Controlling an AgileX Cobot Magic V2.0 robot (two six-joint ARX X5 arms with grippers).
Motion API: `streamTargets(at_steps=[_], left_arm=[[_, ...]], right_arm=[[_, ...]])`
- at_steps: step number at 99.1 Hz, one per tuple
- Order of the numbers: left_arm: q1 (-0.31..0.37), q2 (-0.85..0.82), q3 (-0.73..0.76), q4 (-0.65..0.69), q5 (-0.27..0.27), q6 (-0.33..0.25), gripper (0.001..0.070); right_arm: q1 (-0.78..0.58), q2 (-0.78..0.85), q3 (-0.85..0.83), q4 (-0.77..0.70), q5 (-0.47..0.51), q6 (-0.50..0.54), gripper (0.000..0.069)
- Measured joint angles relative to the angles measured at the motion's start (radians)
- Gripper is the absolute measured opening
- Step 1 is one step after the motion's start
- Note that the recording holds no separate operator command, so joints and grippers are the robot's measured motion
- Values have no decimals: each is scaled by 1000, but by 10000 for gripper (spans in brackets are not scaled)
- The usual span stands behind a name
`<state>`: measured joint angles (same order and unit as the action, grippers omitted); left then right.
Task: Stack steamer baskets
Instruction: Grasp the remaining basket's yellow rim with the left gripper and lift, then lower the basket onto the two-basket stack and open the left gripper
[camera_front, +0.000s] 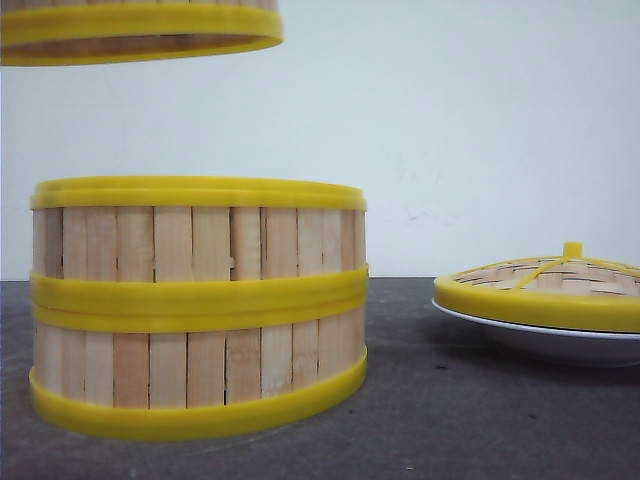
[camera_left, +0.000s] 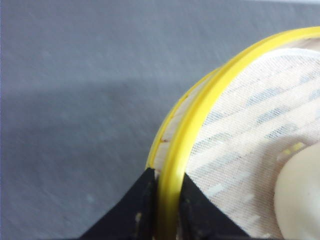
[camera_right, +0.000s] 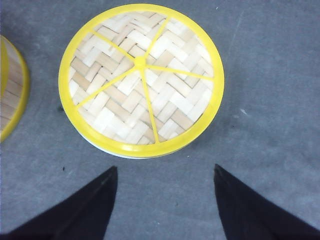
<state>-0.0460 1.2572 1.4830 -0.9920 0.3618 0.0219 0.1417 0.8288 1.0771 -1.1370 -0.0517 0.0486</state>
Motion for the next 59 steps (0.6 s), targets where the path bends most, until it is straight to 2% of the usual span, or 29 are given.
streamTargets(at_steps=[19, 41, 59], left_arm=[[-91, 16, 0, -35, -5, 24, 28], [-178, 60, 0, -35, -69, 31, 28], [-206, 124, 0, -37, -71, 41, 28]], right_arm=[[0, 0, 0, 0, 0, 0, 376], [0, 0, 0, 5, 0, 0, 376], [0, 0, 0, 5, 0, 0, 376]])
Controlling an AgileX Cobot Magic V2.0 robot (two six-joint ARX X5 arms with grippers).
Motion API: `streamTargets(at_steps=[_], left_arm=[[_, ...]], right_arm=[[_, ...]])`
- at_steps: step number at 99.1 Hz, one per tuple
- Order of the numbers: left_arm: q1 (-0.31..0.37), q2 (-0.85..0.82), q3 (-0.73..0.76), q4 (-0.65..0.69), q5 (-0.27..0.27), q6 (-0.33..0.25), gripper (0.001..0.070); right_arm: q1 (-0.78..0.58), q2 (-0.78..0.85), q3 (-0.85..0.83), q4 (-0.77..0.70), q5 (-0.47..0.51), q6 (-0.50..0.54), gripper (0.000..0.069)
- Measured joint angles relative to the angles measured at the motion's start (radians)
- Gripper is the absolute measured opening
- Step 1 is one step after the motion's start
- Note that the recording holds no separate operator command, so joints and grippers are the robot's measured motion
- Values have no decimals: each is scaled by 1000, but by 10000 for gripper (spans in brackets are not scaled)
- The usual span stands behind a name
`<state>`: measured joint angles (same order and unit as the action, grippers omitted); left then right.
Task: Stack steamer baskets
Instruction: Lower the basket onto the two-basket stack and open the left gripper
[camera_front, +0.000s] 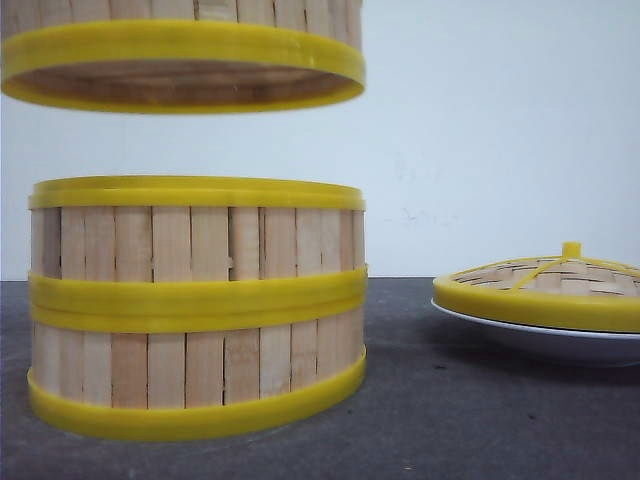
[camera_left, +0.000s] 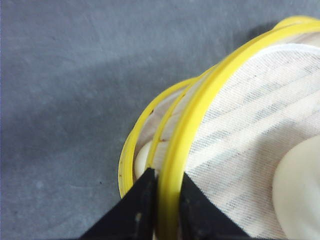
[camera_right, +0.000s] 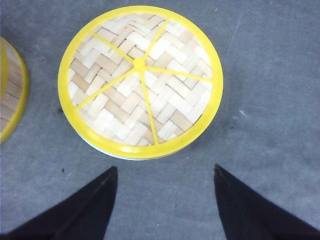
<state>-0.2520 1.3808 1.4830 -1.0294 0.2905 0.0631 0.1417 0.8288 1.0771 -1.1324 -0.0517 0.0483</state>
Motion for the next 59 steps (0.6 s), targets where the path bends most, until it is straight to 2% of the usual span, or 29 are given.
streamTargets(at_steps=[10, 25, 59], left_arm=[[-1, 45, 0, -13, -7, 4, 28], [-1, 94, 0, -16, -50, 8, 28], [-2, 158, 0, -10, -47, 29, 28]], right_arm=[[0, 0, 0, 0, 0, 0, 376], [0, 0, 0, 0, 0, 0, 376], [0, 0, 0, 0, 0, 0, 376]])
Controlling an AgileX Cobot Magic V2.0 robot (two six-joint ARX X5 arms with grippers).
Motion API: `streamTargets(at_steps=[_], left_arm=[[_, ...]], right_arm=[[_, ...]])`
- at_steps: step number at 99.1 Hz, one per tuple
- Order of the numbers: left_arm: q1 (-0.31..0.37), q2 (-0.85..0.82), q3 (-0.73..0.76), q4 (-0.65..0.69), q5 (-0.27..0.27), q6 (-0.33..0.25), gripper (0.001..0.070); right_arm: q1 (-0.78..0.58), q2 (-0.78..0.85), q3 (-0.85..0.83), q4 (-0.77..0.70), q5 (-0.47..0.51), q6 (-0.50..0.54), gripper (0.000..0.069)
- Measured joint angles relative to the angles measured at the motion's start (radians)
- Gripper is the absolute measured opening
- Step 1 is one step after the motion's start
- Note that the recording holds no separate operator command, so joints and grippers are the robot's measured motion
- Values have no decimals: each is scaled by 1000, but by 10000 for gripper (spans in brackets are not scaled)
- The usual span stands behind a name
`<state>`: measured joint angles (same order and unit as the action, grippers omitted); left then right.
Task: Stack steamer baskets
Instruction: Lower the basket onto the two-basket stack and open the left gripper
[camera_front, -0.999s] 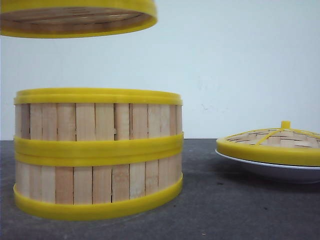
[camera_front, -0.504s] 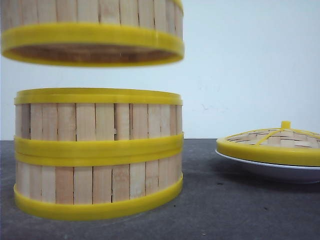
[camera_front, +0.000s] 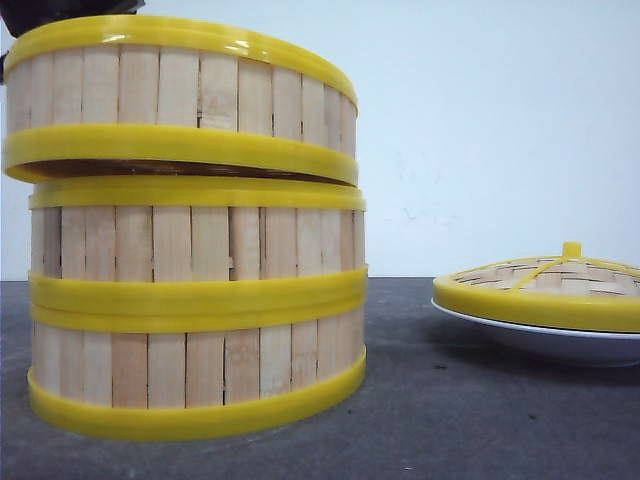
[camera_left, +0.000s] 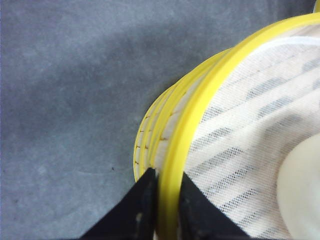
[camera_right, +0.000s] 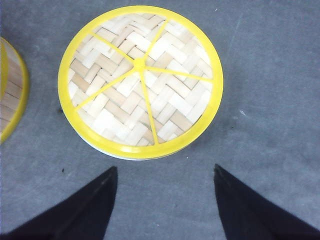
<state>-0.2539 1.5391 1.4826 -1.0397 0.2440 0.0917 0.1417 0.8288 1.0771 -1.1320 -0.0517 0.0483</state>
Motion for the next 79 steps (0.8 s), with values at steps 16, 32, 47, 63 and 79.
streamTargets(at_steps=[16, 32, 47, 63, 79], left_arm=[[-4, 18, 0, 27, 5, 6, 28], [-6, 19, 0, 27, 4, 14, 28], [-6, 19, 0, 27, 5, 20, 45], [-6, 19, 0, 32, 10, 20, 220], [-6, 19, 0, 35, 10, 20, 265]], right_arm=[[0, 0, 0, 0, 0, 0, 376], [0, 0, 0, 0, 0, 0, 376], [0, 0, 0, 9, 0, 0, 376], [0, 0, 0, 23, 0, 0, 376], [0, 0, -27, 82, -37, 0, 376]])
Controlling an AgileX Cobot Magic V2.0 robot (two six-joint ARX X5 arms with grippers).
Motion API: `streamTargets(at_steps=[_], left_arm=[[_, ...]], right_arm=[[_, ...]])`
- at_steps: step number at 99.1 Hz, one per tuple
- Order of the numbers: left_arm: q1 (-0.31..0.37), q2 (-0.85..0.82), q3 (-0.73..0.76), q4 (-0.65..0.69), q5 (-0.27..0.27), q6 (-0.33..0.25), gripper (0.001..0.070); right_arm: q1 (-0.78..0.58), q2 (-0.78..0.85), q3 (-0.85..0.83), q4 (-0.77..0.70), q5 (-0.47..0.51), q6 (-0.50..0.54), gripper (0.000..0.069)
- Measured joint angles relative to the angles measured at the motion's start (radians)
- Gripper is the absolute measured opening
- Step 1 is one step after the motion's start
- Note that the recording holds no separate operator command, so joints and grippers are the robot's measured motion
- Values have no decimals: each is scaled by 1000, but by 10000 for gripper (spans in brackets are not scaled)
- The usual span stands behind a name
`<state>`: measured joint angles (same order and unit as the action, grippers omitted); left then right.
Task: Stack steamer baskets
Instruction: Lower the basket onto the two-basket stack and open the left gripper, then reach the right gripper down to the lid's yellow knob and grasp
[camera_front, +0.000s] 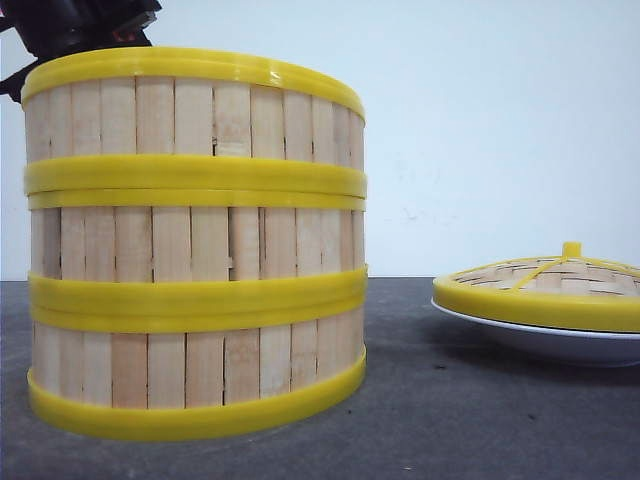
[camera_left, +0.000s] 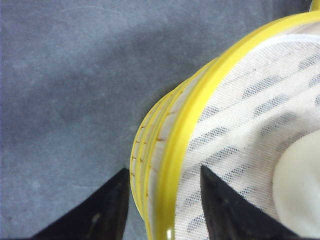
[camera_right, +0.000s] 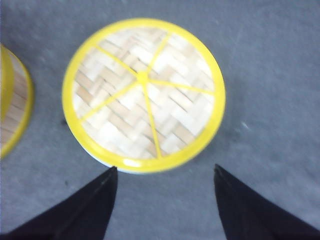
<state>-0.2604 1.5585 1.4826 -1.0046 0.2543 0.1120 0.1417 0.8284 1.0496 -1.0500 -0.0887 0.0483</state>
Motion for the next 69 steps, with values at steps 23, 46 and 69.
streamTargets(at_steps=[23, 46, 69], left_arm=[[0, -74, 0, 1, 0, 0, 269], [34, -251, 4, 0, -25, 0, 269], [88, -385, 4, -32, -138, -4, 269]], right_arm=[[0, 72, -101, 171, -77, 0, 376], [0, 228, -108, 301, -97, -2, 376], [23, 371, -108, 417, -101, -26, 376]])
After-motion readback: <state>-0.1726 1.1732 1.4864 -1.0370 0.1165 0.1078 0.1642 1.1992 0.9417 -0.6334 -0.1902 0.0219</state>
